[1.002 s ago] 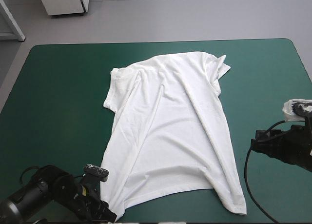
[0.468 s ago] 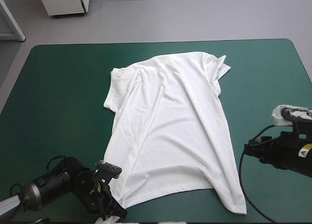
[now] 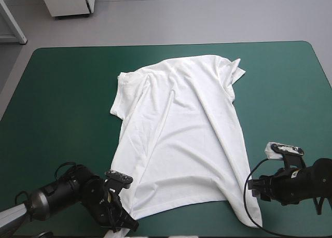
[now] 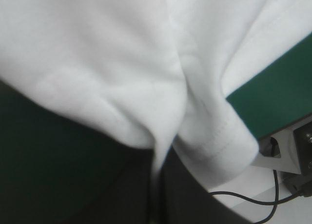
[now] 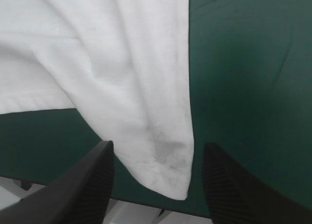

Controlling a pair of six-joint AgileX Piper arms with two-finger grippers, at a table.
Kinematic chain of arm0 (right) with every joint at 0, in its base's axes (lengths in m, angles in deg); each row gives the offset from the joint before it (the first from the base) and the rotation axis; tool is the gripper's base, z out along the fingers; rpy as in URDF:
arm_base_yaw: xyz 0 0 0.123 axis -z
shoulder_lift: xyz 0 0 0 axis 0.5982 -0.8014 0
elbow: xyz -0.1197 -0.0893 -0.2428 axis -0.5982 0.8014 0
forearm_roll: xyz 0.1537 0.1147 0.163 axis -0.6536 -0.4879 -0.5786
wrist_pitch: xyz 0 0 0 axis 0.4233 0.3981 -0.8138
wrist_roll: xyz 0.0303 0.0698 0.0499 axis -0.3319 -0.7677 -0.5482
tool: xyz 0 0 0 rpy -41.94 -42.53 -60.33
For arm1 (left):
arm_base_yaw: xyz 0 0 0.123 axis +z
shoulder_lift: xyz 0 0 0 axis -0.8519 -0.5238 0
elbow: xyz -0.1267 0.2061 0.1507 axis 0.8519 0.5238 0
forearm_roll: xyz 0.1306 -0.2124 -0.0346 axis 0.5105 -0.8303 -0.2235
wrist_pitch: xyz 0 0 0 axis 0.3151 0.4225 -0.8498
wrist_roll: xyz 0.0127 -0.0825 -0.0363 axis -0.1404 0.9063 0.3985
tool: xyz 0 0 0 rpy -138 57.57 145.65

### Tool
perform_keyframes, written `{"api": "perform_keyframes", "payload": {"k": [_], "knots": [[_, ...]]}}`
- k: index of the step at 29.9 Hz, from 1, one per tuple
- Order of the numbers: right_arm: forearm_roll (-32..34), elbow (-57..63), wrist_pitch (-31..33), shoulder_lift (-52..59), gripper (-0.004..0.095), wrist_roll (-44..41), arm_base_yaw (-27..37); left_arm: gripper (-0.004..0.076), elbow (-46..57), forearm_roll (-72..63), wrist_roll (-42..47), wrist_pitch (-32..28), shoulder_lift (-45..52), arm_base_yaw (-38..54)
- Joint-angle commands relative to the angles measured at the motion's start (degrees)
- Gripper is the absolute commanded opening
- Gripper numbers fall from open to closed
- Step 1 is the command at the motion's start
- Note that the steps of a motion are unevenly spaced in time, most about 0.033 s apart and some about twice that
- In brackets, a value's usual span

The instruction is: Fold the cloth

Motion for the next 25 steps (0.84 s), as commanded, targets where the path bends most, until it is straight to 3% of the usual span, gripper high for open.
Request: {"api": "perform_keyframes", "payload": {"k": [1,15,25], "knots": [[-0.1,0.8,-1.3,-0.9,0.0523,1.3,-1.9,-0.0009,-0.5,-0.4,0.6,-2.6,-0.7,-0.6],[9.1,6.1,-9.0,-5.6,0.0464,-10.7,-18.2,-0.0009,-0.8,-0.2,0.4,-3.8,-0.7,-0.5],[11.0,7.3,-12.8,-15.8,0.0391,-15.6,-24.6,-0.0009,-0.8,-0.2,0.3,-5.0,-0.7,-0.5]]}}
